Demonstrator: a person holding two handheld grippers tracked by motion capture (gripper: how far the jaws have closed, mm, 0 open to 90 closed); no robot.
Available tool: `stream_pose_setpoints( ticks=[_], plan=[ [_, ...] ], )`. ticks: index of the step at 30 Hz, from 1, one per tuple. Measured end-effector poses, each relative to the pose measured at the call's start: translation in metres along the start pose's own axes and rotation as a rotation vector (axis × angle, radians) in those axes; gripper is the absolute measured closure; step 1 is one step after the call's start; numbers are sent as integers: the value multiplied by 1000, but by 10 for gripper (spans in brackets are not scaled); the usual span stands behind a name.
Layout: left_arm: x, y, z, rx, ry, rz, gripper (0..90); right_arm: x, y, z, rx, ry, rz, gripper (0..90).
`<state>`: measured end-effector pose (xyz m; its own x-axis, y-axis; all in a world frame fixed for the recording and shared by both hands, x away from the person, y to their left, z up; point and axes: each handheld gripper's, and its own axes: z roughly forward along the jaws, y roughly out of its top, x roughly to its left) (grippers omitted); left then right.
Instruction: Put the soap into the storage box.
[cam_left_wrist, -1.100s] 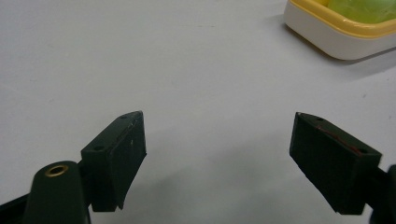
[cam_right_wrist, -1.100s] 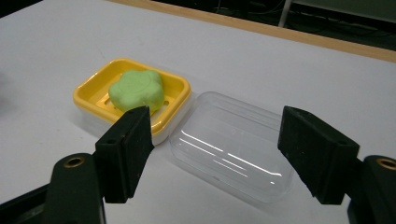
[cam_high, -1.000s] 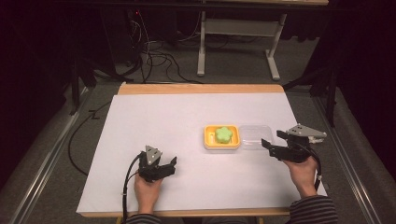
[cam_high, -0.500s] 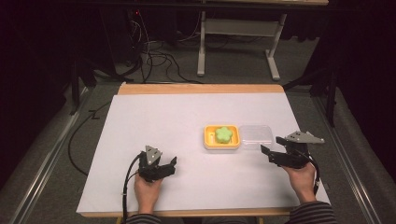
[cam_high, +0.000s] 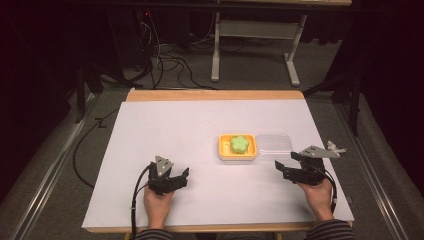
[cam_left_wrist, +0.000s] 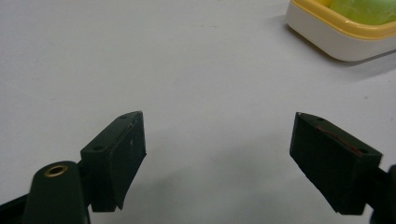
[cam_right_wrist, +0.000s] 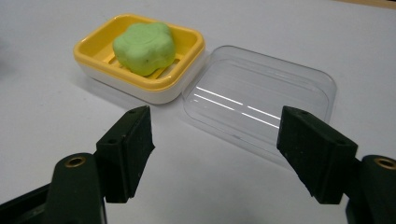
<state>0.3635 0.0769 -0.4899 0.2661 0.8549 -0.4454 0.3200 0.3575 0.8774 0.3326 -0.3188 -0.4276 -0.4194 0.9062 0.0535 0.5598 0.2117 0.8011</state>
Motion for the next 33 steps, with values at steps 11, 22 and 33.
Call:
stream_pose_setpoints(
  ticks=[11,22,33],
  plan=[
    [0,0,0,4,-1,0,196,8,-7,8,19,-1,-19,274],
    [0,0,0,1,2,1,195,15,-17,19,43,2,-30,274],
    [0,0,1,1,5,-1,194,22,-25,31,76,2,-45,277]
  ],
)
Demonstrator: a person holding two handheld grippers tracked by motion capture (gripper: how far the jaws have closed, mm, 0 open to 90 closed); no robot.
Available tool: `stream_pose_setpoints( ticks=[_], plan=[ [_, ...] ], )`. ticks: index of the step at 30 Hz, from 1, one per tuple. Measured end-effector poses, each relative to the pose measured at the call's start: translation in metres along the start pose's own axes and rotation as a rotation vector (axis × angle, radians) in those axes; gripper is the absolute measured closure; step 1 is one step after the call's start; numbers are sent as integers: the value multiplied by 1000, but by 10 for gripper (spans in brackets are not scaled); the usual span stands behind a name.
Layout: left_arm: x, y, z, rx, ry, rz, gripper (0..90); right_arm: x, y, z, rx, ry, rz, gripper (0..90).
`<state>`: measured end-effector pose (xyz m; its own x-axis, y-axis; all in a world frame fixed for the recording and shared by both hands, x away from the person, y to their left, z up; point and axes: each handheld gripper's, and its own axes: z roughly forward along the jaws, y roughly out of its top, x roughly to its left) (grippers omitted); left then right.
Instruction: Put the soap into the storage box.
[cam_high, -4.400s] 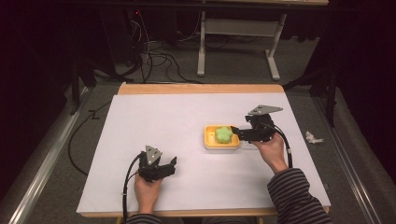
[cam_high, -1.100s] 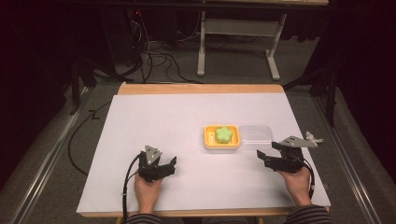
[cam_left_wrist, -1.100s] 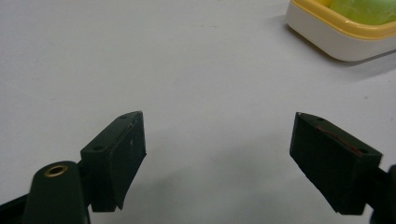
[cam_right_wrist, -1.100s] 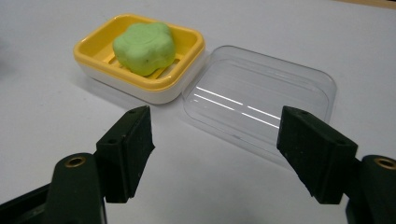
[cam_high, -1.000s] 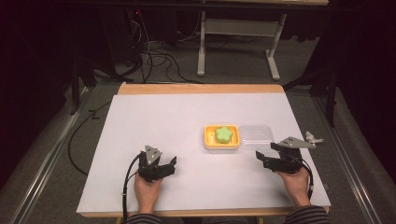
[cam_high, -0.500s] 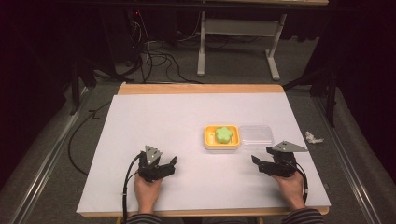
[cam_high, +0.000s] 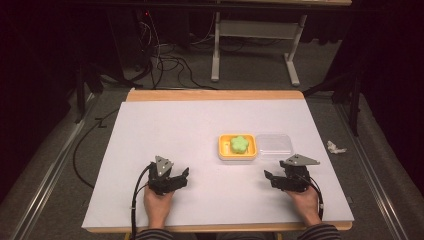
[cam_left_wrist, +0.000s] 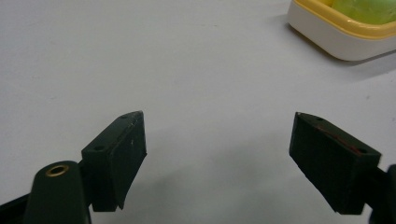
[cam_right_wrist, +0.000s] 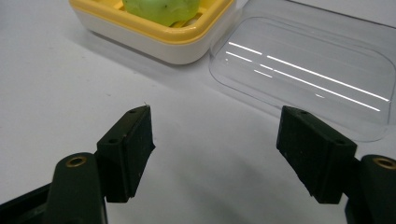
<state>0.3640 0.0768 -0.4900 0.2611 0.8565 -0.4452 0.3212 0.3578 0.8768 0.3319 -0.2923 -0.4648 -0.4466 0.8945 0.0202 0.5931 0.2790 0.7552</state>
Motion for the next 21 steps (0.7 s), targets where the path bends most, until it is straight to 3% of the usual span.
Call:
stream_pose_setpoints(
  ticks=[14,21],
  plan=[
    [0,0,0,2,1,9,194,9,-7,15,41,1,-19,279],
    [0,0,0,1,0,5,193,12,-8,16,45,-26,-47,281]
  ],
)
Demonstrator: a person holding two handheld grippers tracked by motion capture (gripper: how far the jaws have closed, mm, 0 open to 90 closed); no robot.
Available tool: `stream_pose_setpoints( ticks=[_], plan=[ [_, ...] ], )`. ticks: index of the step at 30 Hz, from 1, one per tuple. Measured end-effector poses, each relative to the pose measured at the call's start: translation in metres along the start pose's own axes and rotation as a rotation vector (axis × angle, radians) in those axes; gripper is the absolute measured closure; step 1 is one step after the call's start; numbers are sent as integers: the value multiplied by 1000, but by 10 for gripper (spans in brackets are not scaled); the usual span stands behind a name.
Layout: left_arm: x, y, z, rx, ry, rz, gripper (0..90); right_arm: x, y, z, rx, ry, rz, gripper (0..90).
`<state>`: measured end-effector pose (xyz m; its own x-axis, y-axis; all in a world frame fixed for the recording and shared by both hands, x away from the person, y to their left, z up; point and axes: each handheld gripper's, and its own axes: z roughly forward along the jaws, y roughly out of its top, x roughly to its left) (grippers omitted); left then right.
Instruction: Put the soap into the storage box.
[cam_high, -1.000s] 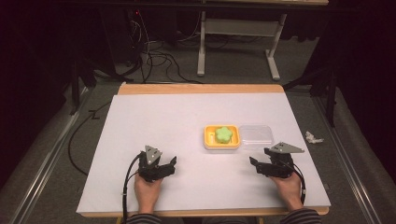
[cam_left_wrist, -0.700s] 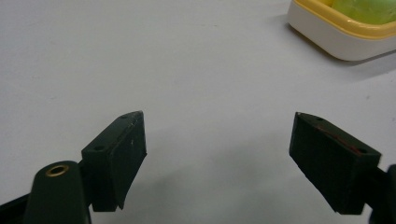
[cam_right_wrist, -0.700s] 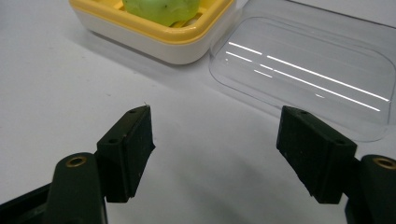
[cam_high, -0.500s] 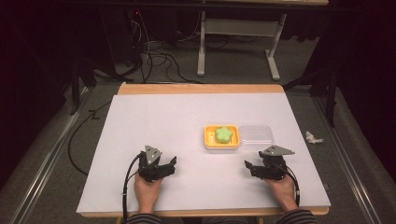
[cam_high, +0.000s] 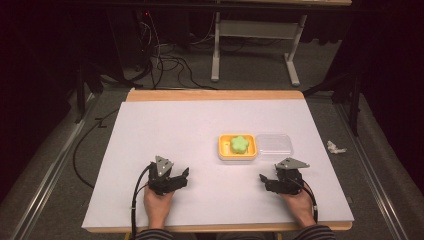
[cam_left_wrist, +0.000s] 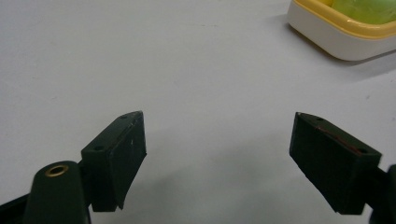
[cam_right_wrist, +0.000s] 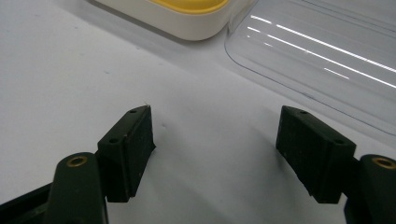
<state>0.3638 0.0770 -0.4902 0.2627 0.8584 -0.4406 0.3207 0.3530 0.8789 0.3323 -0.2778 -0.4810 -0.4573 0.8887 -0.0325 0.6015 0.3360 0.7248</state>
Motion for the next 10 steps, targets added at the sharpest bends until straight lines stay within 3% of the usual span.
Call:
stream_pose_setpoints(
  ticks=[10],
  plan=[
    [0,0,0,-1,-1,4,192,0,0,1,2,0,3,280]
  ],
)
